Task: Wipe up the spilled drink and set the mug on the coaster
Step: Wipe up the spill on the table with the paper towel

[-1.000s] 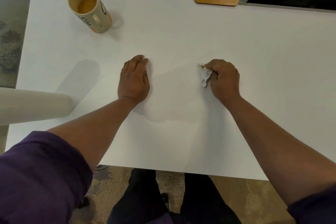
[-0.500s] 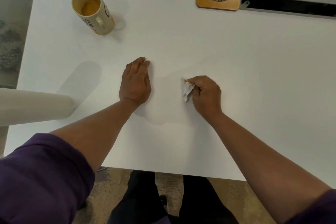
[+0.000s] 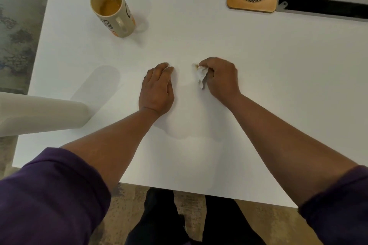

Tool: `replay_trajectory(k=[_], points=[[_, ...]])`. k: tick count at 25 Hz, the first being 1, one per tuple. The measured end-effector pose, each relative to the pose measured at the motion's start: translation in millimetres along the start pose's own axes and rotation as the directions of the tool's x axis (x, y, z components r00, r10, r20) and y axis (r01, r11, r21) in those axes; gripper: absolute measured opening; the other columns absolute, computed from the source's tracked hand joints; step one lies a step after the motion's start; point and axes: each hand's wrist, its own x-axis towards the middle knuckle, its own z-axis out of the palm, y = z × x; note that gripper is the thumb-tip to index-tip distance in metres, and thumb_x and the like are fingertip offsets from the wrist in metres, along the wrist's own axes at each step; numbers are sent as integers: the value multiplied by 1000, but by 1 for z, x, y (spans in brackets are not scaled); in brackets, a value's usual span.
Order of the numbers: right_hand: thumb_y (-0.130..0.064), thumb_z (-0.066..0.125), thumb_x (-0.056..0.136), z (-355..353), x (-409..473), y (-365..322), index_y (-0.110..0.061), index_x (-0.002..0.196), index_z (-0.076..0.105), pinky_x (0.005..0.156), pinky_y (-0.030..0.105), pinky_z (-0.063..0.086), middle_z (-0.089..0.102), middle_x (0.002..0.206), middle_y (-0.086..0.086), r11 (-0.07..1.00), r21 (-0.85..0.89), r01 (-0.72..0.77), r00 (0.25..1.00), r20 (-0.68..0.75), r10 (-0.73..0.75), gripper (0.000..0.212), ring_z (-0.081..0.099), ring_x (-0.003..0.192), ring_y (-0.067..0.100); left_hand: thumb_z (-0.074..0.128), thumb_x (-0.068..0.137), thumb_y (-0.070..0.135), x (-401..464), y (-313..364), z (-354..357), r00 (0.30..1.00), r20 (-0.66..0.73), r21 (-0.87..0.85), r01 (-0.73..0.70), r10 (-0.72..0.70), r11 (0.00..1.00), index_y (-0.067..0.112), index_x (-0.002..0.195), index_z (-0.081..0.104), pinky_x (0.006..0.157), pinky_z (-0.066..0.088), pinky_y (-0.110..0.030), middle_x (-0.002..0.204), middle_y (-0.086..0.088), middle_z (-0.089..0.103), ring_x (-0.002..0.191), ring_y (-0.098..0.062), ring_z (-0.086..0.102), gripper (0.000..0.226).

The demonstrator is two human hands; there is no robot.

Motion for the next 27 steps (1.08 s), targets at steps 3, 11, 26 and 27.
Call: replay_trajectory(k=[3, 11, 26, 27], points=[[-25, 36, 76, -3, -24, -1, -13, 91, 77, 76, 31, 52, 77, 91, 0, 994, 12, 106, 978, 179, -106, 45, 69, 85, 21, 43, 98, 13, -1, 2, -1, 1000, 12, 2, 8, -8, 1000, 10, 135, 58, 112, 37, -38, 145, -8, 53, 130, -31, 47, 40], [1, 47, 79, -28, -29, 29, -13, 93, 77, 86, 35, 55, 77, 91, 0, 1000, 11, -3, 1000, -4, 3, 35, 71, 92, 21, 43, 99, 11, -1, 1, 0, 1000, 14, -2, 11, -11, 1000, 9, 136, 58, 113, 36, -38, 146, -8, 52, 131, -31, 46, 40], [-10, 45, 73, -41, -93, 44, -13, 90, 74, 75, 40, 54, 75, 89, 4, 984, -125, 125, 979, 177, -101, 34, 64, 83, 31, 41, 99, 11, -3, 1, 1, 1000, -1, -12, -6, 6, 1000, 9, 136, 57, 112, 36, -38, 145, -9, 52, 130, -31, 46, 41], [-12, 43, 75, -51, -89, 56, -12, 92, 75, 78, 37, 52, 76, 94, 6, 984, -163, 65, 997, 61, -56, 36, 66, 86, 33, 41, 99, 10, -3, 1, 1, 1000, -1, -14, -5, 5, 1000, 9, 136, 57, 112, 36, -37, 145, -9, 52, 130, -31, 46, 41]])
